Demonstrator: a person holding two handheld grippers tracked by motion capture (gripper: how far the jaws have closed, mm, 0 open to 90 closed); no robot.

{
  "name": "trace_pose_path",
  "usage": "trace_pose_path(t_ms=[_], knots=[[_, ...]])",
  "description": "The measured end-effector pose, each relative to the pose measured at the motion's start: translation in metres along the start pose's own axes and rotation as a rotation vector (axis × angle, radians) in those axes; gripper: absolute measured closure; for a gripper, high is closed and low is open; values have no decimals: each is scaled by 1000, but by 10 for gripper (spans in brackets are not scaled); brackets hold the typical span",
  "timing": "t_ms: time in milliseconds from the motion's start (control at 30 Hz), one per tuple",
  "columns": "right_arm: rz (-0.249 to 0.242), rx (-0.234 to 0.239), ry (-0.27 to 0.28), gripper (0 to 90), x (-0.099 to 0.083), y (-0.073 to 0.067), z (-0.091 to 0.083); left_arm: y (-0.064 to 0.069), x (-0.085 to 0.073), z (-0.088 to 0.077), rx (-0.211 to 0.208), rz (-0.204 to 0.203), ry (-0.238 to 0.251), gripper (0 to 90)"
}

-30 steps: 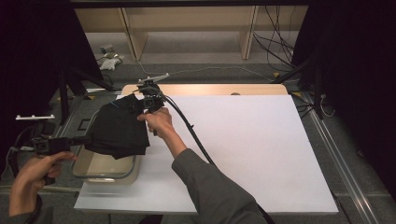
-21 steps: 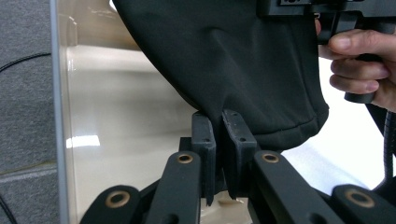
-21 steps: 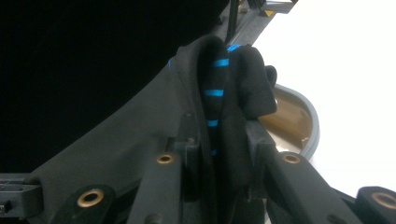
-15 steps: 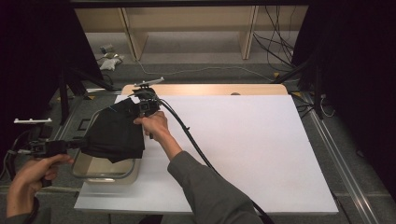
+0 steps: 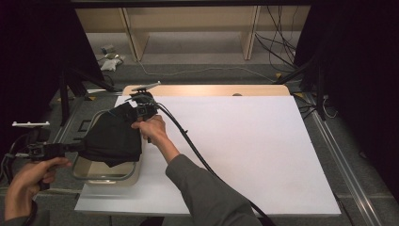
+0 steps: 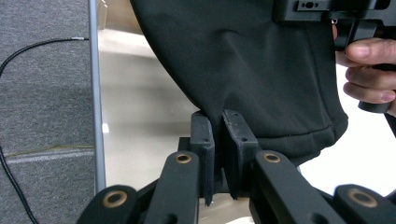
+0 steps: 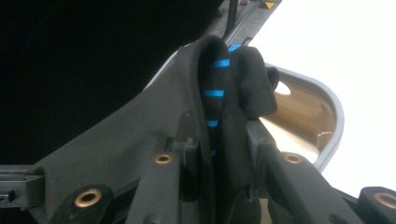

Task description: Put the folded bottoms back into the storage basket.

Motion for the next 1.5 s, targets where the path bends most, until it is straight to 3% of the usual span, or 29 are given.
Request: trace_pose_path(t_ms=[233,400,433,467,500,567,633,833,1167,1500], knots=[[1,-2,-1,719,-1,-1,4,-5,-3,2,3,-17,-8,827],[3,2,-20,628,-4,-1,10,-12,-4,1,20,-37,10,819],[-23,-12,-16,503,-4,-1,12,-13,-2,0,34,-36,24,771],[-56,-37,-3,292,-3,-1,13,-14,-2,-1,47,-36,13,644],[-69,-46,-15,157,-4,-2,15,-13,-2,-3,50,-36,8,536],[-69,-67,-51,63,-5,-2,16,-14,2,-7,55,-43,32,421],[-73,-69,-27,58,0,-1,13,-14,3,-9,67,-38,41,422],[-64,-61,-28,66,5,4,3,-11,4,-3,72,-30,28,413],[-71,-37,-12,67,9,7,-13,4,9,11,59,11,16,300],[-63,-32,31,71,16,21,-34,17,15,24,50,44,19,239]])
Point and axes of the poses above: each handheld gripper's, and its own axes: z roughly forward along the jaws, x roughly out of its top, y roughly to its right, the point moved 9 cm from there along z, roughly forward along the jaws, and after that the axes turned 12 degrees about z, right-handed, at the moved point
